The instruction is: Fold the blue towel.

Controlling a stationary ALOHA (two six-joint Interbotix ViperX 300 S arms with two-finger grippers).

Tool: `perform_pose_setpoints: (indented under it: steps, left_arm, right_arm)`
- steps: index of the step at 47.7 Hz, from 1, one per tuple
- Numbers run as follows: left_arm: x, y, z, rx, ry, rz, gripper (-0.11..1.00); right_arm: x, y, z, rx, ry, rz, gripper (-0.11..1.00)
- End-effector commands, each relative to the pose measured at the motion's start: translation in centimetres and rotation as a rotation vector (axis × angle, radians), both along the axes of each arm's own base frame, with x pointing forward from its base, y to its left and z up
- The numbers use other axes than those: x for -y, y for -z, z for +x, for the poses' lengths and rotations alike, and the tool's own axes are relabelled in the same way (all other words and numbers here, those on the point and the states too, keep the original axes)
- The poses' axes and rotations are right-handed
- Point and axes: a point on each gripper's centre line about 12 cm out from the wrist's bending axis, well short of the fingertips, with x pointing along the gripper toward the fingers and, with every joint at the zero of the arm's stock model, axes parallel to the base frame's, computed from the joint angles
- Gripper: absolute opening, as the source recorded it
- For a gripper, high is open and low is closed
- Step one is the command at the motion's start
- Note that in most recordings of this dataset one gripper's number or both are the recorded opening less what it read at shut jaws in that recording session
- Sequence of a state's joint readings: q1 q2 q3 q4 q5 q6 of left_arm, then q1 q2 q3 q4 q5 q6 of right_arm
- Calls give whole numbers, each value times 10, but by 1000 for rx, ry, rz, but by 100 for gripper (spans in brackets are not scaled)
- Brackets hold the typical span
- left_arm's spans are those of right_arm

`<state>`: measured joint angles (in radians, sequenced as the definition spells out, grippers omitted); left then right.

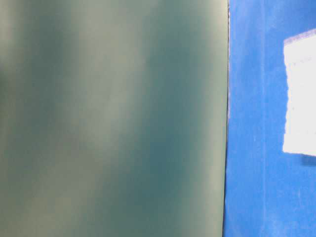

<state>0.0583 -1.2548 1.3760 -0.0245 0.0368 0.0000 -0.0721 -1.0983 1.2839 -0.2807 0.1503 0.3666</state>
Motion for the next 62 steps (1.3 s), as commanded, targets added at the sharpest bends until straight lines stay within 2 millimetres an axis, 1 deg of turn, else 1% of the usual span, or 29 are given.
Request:
perform_pose_setpoints:
  steps: [1, 9, 62]
  left_arm:
    - [-2, -2, 1, 3, -15, -4, 74]
    - [-3, -2, 1, 3, -19, -4, 74]
    - [-3, 0, 0, -16, -20, -12, 74]
  right_arm:
    - [0, 0, 4, 0, -4, -3, 61]
    - [0, 3, 5, -12, -6, 0, 61]
    - [0, 4, 5, -18, -4, 0, 61]
